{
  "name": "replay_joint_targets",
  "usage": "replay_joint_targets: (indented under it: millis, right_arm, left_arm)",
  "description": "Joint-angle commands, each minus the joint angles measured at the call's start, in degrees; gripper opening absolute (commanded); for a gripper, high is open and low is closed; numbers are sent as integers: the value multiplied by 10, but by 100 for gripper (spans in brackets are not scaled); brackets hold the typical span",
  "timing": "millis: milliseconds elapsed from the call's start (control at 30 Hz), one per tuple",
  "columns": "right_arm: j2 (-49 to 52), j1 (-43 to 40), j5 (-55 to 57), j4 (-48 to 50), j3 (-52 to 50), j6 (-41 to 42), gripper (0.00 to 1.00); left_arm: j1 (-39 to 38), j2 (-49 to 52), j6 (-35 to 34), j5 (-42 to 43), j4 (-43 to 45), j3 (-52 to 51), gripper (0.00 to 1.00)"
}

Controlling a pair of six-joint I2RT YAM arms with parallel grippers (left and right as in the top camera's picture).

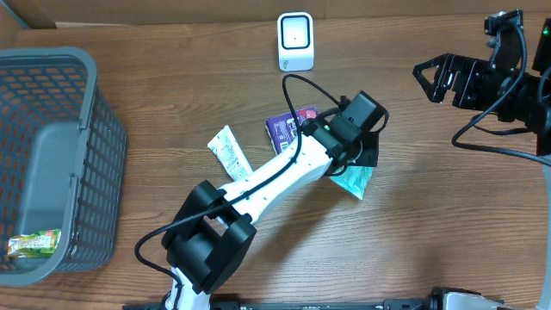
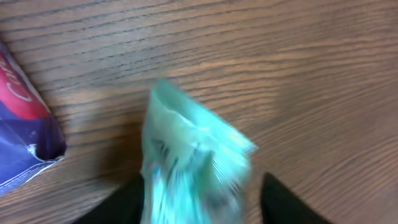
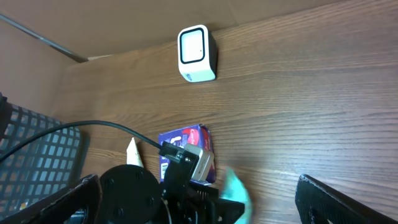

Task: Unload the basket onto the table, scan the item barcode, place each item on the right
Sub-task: 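Carry the green packet out and drop it right of the box, then reach into the basket and grasp the yellow-green tea packet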

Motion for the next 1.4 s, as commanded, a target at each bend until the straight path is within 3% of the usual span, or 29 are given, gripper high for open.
replay_joint_targets:
  millis: [0, 267, 533, 767, 1000, 1367]
  right_arm:
    - [-1, -1, -1, 0, 14, 5, 100]
    - [-1, -1, -1, -5, 14, 4, 100]
    - [-1, -1, -1, -10, 14, 4, 100]
    - [-1, -1, -1, -12, 14, 4, 100]
    - [-1, -1, -1, -14, 14, 4, 100]
    - [-1, -1, -1, -38, 12, 3, 100]
  left_arm:
    - [16, -5, 22, -28, -10, -2, 56]
    - [65, -37, 89, -31, -90, 38, 55]
    - [170, -131, 156, -77, -273, 194, 61]
    - [346, -236, 157, -96, -397, 233, 64]
    - [561, -260, 157, -104, -504, 230, 64]
    - [810, -260, 158, -57, -482, 167, 61]
